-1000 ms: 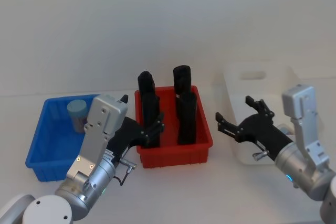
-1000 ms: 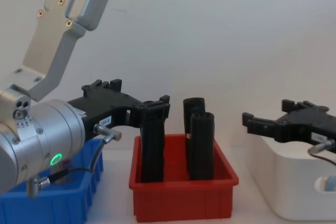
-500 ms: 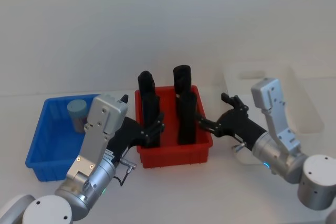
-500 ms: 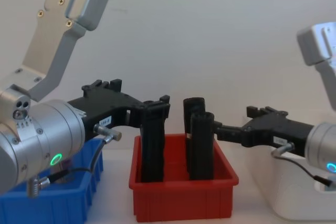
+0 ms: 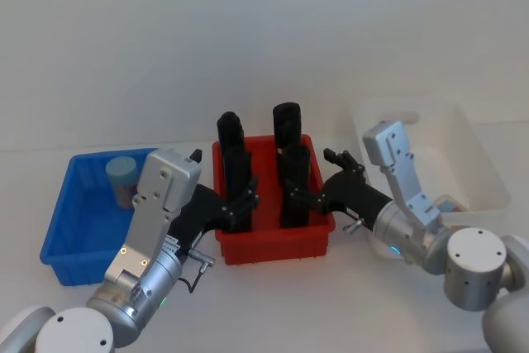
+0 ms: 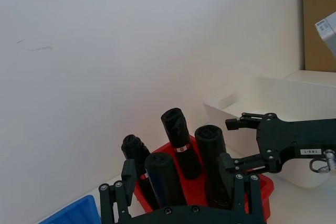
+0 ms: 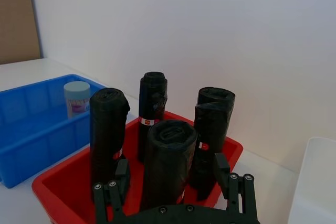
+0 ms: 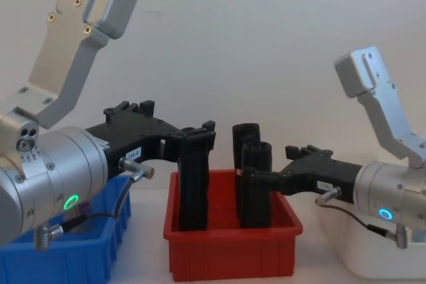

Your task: Pick the cotton swabs from the blue box and place them into the white box.

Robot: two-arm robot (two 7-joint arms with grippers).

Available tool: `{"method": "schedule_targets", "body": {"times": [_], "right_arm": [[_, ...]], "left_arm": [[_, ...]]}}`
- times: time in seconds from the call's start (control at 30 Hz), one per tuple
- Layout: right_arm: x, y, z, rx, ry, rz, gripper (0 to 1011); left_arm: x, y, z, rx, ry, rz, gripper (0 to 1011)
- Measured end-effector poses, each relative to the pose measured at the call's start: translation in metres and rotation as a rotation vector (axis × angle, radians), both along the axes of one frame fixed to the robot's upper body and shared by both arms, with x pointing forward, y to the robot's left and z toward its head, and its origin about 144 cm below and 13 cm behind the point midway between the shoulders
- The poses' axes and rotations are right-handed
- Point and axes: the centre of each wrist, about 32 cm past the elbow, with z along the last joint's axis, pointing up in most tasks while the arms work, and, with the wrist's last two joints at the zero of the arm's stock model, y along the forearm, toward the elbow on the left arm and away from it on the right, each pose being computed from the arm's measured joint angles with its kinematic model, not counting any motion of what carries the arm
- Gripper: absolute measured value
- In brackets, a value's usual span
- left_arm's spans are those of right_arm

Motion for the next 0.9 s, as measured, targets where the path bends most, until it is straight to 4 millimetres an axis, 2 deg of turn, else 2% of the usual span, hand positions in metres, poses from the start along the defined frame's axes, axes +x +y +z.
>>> {"method": "schedule_targets", "body": {"times": [0.47, 0.67, 0.9], "right_arm": [[0.021, 0.01, -0.003, -0.024, 0.007, 0.034, 996], [0.027, 0.012, -0.003, -0.027, 0.008, 0.036, 862], [0.031, 0.014, -0.003, -0.026, 0.003, 0.038, 630]], "left_arm": [[0.0, 0.0, 0.0, 0.0, 0.0, 0.0, 1004], [0.0, 0.0, 0.0, 0.0, 0.0, 0.0, 1004], [0.0, 0.0, 0.0, 0.0, 0.0, 0.0, 1004]]}}
